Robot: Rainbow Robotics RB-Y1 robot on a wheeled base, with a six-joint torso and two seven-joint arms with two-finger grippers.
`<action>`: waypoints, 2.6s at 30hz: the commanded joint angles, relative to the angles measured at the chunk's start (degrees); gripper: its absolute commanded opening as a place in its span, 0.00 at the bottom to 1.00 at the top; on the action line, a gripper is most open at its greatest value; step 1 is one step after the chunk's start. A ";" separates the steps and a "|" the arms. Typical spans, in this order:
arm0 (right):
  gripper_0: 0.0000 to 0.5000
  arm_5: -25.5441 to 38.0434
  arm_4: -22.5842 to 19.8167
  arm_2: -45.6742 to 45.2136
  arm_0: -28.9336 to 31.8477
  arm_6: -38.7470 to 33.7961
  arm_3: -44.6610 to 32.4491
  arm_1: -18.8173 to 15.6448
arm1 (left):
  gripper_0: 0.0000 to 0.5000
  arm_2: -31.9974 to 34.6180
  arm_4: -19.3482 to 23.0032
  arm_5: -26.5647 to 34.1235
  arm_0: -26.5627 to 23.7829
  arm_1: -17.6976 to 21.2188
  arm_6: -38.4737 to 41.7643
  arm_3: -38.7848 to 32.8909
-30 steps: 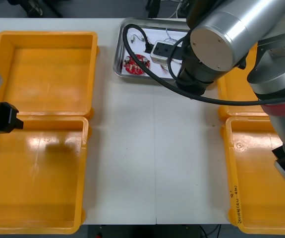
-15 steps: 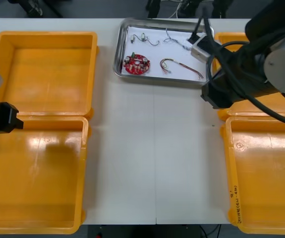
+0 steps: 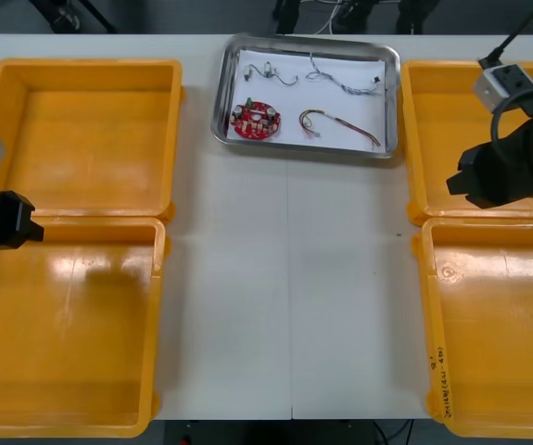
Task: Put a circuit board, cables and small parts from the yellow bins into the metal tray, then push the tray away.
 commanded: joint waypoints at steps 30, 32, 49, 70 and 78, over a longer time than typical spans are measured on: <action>1.00 0.21 2.48 -14.26 9.23 3.53 13.77 -5.41 | 1.00 1.64 0.44 0.35 0.54 1.12 -5.43 -1.64; 1.00 0.21 2.40 -14.17 10.82 3.97 13.86 -5.41 | 1.00 1.64 0.44 0.35 0.54 1.12 -5.43 -1.64; 1.00 0.21 3.54 -14.26 15.56 6.34 15.44 -5.41 | 1.00 1.64 0.44 0.35 0.54 1.12 -5.43 -1.64; 1.00 -1.86 5.21 -14.26 16.70 8.36 15.44 -5.41 | 1.00 1.64 0.44 0.35 0.54 1.12 -5.43 -1.64; 1.00 -2.03 4.59 -14.96 16.62 8.45 15.44 -5.41 | 1.00 1.64 0.44 0.35 0.54 1.12 -5.43 -1.64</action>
